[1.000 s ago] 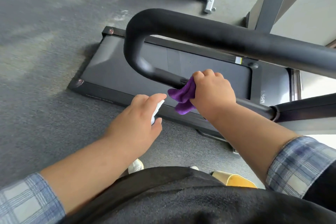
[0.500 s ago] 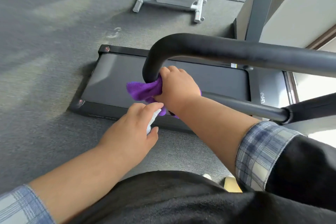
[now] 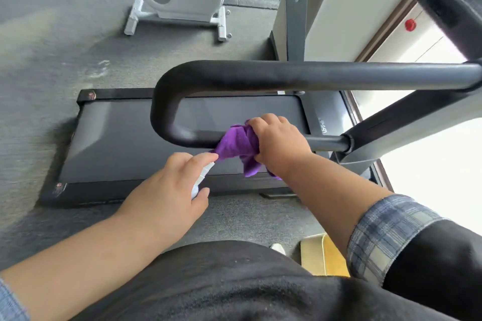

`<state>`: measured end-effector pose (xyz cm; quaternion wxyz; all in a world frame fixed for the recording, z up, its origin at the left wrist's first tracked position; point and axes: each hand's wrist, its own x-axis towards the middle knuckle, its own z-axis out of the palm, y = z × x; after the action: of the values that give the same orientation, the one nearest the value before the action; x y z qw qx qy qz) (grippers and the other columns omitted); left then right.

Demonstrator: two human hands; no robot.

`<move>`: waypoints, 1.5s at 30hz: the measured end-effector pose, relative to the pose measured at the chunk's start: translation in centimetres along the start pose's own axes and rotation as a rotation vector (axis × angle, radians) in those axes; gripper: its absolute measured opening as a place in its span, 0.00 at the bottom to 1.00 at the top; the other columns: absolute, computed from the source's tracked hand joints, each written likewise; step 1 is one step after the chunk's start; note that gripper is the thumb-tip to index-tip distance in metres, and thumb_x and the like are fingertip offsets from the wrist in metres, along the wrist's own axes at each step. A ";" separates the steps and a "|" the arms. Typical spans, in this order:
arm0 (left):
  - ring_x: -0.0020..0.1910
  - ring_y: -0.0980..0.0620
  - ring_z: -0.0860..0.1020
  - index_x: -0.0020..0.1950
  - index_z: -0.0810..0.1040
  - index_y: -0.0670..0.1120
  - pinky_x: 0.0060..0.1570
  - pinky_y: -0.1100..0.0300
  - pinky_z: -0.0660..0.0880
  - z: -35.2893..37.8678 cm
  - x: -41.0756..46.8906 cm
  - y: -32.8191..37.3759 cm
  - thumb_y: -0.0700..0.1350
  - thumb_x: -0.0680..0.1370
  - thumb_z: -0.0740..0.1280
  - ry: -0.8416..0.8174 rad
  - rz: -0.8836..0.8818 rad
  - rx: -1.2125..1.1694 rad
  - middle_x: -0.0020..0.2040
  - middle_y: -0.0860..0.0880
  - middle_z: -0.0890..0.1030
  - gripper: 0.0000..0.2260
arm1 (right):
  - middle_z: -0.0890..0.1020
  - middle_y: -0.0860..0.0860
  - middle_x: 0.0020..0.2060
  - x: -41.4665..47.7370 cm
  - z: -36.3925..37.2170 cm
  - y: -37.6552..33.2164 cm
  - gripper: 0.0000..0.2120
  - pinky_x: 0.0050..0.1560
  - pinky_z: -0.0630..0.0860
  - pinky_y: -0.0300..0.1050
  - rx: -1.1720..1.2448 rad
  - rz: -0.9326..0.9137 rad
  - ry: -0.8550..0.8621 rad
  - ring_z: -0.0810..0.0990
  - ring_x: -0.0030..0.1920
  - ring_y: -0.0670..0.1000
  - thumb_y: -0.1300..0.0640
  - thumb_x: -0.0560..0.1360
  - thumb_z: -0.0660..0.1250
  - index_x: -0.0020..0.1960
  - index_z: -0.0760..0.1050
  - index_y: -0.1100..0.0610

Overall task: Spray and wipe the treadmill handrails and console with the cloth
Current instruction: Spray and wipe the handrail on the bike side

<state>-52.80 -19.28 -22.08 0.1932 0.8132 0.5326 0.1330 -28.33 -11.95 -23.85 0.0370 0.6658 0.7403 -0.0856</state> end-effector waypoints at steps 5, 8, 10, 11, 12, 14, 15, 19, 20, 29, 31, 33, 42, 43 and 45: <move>0.38 0.54 0.74 0.70 0.64 0.60 0.35 0.59 0.71 0.0 -0.3 -0.9 0.49 0.74 0.69 -0.003 0.016 0.004 0.57 0.54 0.71 0.26 | 0.76 0.53 0.61 -1.0 0.9 3.2 0.35 0.59 0.75 0.56 -0.029 0.099 0.066 0.74 0.60 0.59 0.46 0.65 0.80 0.68 0.71 0.50; 0.36 0.55 0.72 0.70 0.63 0.60 0.35 0.59 0.70 -0.1 -0.8 -2.0 0.49 0.75 0.69 -0.021 0.002 -0.012 0.57 0.54 0.70 0.26 | 0.76 0.52 0.59 -0.5 1.0 2.0 0.34 0.58 0.75 0.55 -0.056 0.100 0.070 0.74 0.58 0.59 0.42 0.64 0.78 0.65 0.73 0.51; 0.37 0.56 0.71 0.70 0.62 0.60 0.37 0.59 0.70 -0.3 -1.4 -2.7 0.49 0.75 0.68 -0.027 -0.022 -0.035 0.58 0.54 0.70 0.26 | 0.76 0.52 0.58 -0.2 1.0 1.2 0.32 0.58 0.74 0.55 -0.058 0.105 0.067 0.74 0.57 0.59 0.42 0.64 0.77 0.64 0.73 0.51; 0.39 0.55 0.71 0.70 0.61 0.61 0.38 0.58 0.71 -0.3 -1.6 -3.0 0.49 0.76 0.67 -0.033 -0.038 -0.041 0.58 0.55 0.69 0.26 | 0.76 0.52 0.58 -0.1 1.0 0.9 0.30 0.58 0.74 0.55 -0.062 0.111 0.059 0.74 0.58 0.59 0.43 0.66 0.76 0.64 0.73 0.51; 0.40 0.54 0.72 0.70 0.60 0.62 0.40 0.57 0.72 -0.4 -1.9 -3.3 0.50 0.76 0.67 -0.040 -0.057 -0.049 0.59 0.55 0.68 0.26 | 0.76 0.53 0.58 0.0 1.0 0.7 0.29 0.58 0.73 0.55 -0.069 0.115 0.051 0.74 0.58 0.59 0.45 0.67 0.76 0.64 0.73 0.51; 0.44 0.53 0.74 0.70 0.59 0.63 0.42 0.57 0.73 -0.5 -2.4 -3.9 0.50 0.76 0.66 -0.044 -0.086 -0.063 0.59 0.55 0.68 0.26 | 0.76 0.53 0.59 0.2 0.7 -0.2 0.28 0.59 0.73 0.55 -0.076 0.107 0.035 0.73 0.59 0.59 0.46 0.68 0.75 0.65 0.72 0.51; 0.45 0.52 0.75 0.70 0.59 0.63 0.43 0.57 0.73 -0.5 -2.6 -4.1 0.51 0.76 0.66 -0.043 -0.097 -0.064 0.60 0.55 0.68 0.26 | 0.76 0.53 0.59 0.3 0.5 -0.9 0.28 0.59 0.73 0.55 -0.074 0.096 0.027 0.73 0.60 0.59 0.46 0.68 0.75 0.65 0.72 0.51; 0.46 0.51 0.76 0.70 0.61 0.63 0.43 0.57 0.73 -0.8 -3.2 -4.7 0.51 0.76 0.67 -0.046 -0.132 -0.057 0.60 0.55 0.68 0.26 | 0.75 0.52 0.59 1.4 -0.5 -6.3 0.27 0.58 0.73 0.53 -0.015 0.000 0.010 0.73 0.60 0.59 0.46 0.67 0.72 0.64 0.72 0.51; 0.46 0.50 0.76 0.70 0.61 0.62 0.43 0.56 0.73 -0.9 -3.3 -4.8 0.50 0.75 0.67 -0.047 -0.132 -0.048 0.60 0.55 0.69 0.26 | 0.75 0.52 0.59 1.9 -0.6 -8.4 0.28 0.57 0.73 0.53 0.006 -0.040 0.011 0.73 0.61 0.59 0.45 0.67 0.72 0.64 0.72 0.51; 0.50 0.50 0.77 0.70 0.61 0.64 0.47 0.54 0.74 -0.9 -2.7 -3.5 0.52 0.74 0.68 -0.094 -0.117 -0.005 0.60 0.56 0.69 0.27 | 0.74 0.53 0.59 3.0 0.5 -11.6 0.28 0.53 0.74 0.52 0.072 -0.173 0.164 0.74 0.59 0.58 0.49 0.70 0.73 0.67 0.69 0.53; 0.49 0.49 0.78 0.69 0.63 0.63 0.47 0.54 0.75 -0.5 -1.9 -2.4 0.51 0.73 0.70 -0.102 -0.080 -0.006 0.60 0.55 0.70 0.28 | 0.74 0.53 0.59 3.0 1.1 -10.5 0.29 0.50 0.74 0.51 0.009 -0.193 0.191 0.75 0.56 0.58 0.52 0.69 0.74 0.67 0.68 0.53; 0.47 0.48 0.79 0.69 0.65 0.61 0.45 0.53 0.76 0.0 -1.1 -1.2 0.49 0.73 0.71 -0.117 -0.034 0.003 0.59 0.54 0.71 0.28 | 0.74 0.52 0.57 2.9 1.5 -8.8 0.30 0.47 0.75 0.51 -0.031 -0.171 0.182 0.76 0.55 0.58 0.54 0.67 0.76 0.67 0.68 0.52; 0.43 0.52 0.75 0.70 0.61 0.63 0.40 0.58 0.69 2.3 1.9 4.2 0.53 0.76 0.66 -0.150 -0.032 0.034 0.60 0.56 0.68 0.25 | 0.74 0.54 0.57 -0.4 2.2 4.6 0.50 0.51 0.77 0.57 -0.045 -0.029 0.088 0.75 0.54 0.58 0.46 0.53 0.86 0.69 0.67 0.52; 0.43 0.53 0.74 0.70 0.60 0.64 0.40 0.58 0.69 2.4 2.3 5.0 0.54 0.76 0.65 -0.153 -0.036 0.035 0.61 0.56 0.68 0.25 | 0.74 0.54 0.58 -0.9 2.1 6.3 0.49 0.52 0.76 0.57 -0.037 -0.012 0.082 0.75 0.54 0.59 0.46 0.53 0.86 0.69 0.68 0.53; 0.44 0.55 0.73 0.70 0.58 0.64 0.42 0.58 0.71 2.4 2.9 6.3 0.54 0.77 0.64 -0.156 -0.041 0.020 0.62 0.57 0.66 0.25 | 0.73 0.56 0.60 -1.9 1.8 9.4 0.42 0.56 0.74 0.58 -0.028 0.025 0.060 0.73 0.59 0.60 0.50 0.62 0.82 0.70 0.67 0.54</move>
<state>-45.46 -19.31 -21.32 0.2288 0.8119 0.5337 0.0600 -18.86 -13.21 -26.03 0.0250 0.6768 0.7337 -0.0546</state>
